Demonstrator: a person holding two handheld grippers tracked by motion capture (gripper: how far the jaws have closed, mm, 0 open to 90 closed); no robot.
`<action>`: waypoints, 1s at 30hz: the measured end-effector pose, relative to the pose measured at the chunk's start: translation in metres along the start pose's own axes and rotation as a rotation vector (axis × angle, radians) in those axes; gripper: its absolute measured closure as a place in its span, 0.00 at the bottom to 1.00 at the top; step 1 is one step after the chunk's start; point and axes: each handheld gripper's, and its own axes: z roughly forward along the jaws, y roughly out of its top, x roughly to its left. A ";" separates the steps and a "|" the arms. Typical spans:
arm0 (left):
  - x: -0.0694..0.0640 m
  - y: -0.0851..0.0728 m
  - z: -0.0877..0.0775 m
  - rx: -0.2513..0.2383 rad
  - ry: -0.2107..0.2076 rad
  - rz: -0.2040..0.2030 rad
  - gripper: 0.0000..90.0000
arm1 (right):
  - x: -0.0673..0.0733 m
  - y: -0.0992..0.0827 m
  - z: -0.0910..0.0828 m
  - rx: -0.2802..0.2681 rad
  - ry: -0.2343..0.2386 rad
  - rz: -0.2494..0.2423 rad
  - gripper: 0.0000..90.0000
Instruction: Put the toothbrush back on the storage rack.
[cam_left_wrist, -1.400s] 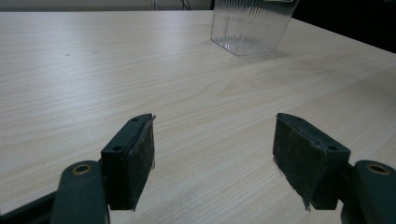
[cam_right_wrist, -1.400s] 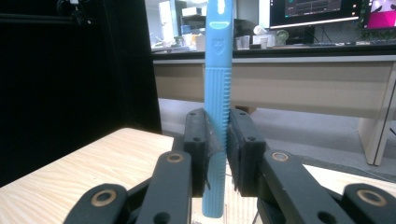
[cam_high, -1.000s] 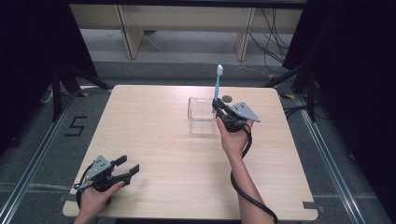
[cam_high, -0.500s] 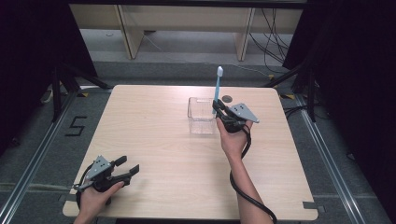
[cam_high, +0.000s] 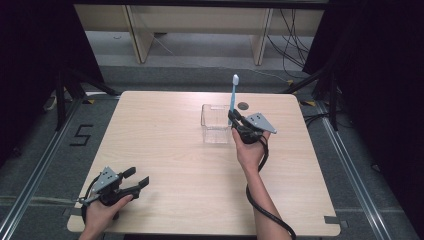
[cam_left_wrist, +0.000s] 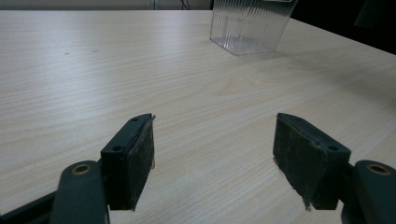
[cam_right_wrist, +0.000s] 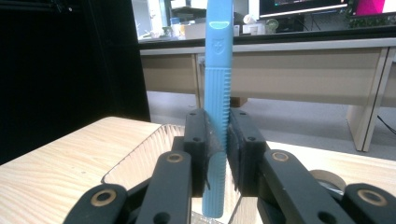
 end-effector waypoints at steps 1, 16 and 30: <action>0.000 0.000 -0.001 0.013 0.009 0.002 0.32 | 0.000 0.000 0.000 0.000 0.000 0.000 0.88; 0.000 0.000 -0.002 0.019 0.011 0.005 0.32 | -0.003 -0.007 -0.001 0.014 -0.017 -0.012 0.88; -0.001 0.000 -0.002 0.015 0.008 0.007 0.32 | -0.004 -0.011 -0.003 0.015 -0.011 -0.005 0.88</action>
